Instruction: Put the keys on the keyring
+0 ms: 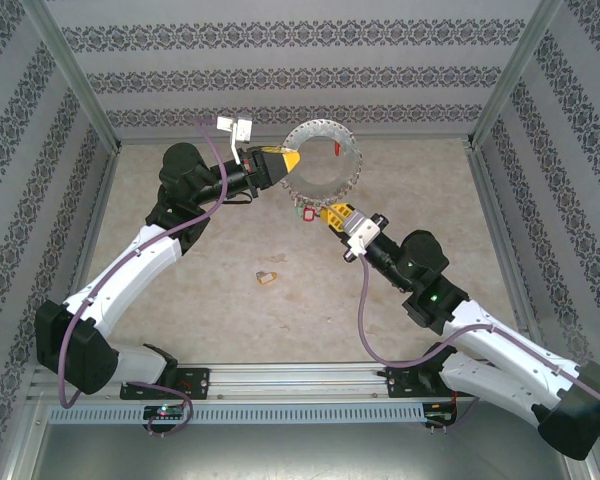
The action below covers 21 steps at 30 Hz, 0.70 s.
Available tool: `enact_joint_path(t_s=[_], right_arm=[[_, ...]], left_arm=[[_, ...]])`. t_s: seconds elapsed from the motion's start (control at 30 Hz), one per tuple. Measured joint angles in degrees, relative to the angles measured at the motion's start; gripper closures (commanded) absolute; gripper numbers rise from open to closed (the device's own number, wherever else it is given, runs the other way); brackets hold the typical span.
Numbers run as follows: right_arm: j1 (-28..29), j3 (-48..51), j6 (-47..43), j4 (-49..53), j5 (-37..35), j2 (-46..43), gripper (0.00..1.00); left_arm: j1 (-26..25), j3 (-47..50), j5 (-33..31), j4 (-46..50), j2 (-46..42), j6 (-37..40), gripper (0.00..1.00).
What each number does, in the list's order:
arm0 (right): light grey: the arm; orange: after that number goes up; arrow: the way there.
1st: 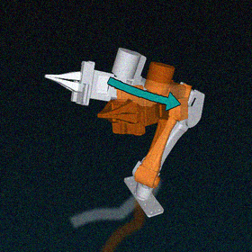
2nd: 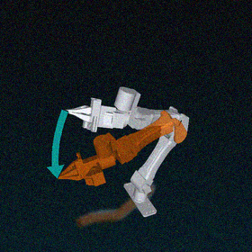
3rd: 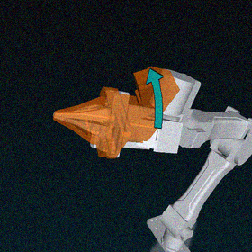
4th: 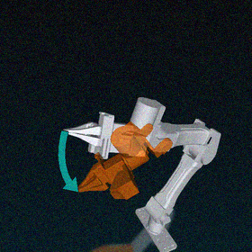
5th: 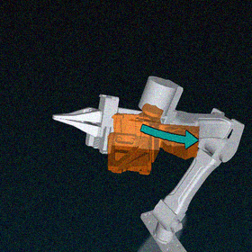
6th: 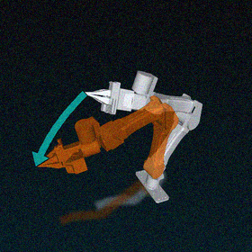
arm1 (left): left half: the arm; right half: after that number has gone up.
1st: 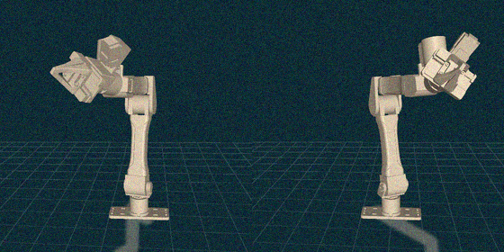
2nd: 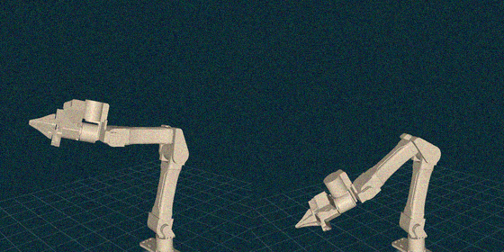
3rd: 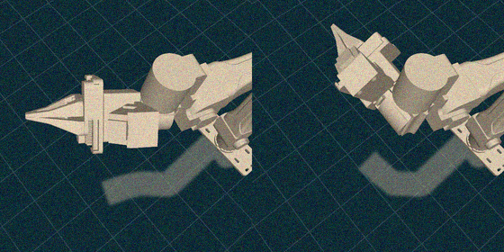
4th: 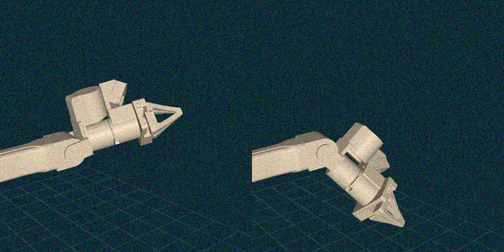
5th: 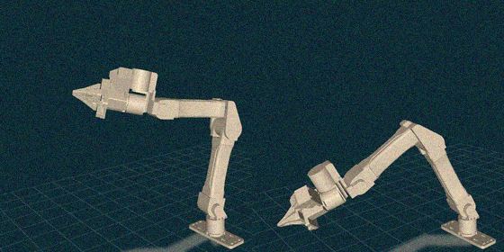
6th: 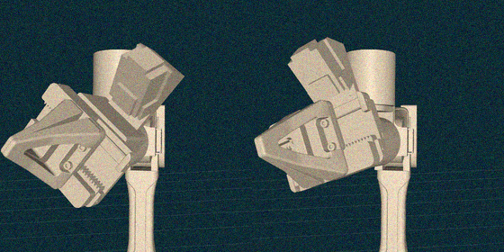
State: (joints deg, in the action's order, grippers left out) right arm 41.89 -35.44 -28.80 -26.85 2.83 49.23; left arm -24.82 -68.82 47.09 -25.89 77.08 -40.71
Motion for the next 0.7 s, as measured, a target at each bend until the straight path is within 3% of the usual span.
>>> enact_joint_path(t_s=[0.7], right_arm=[[0.0, -0.3, -0.8, 0.5, -2.9, 0.5, 0.85]], left_arm=[[0.0, 0.0, -1.1, 2.2, 0.0, 0.0, 1.0]])
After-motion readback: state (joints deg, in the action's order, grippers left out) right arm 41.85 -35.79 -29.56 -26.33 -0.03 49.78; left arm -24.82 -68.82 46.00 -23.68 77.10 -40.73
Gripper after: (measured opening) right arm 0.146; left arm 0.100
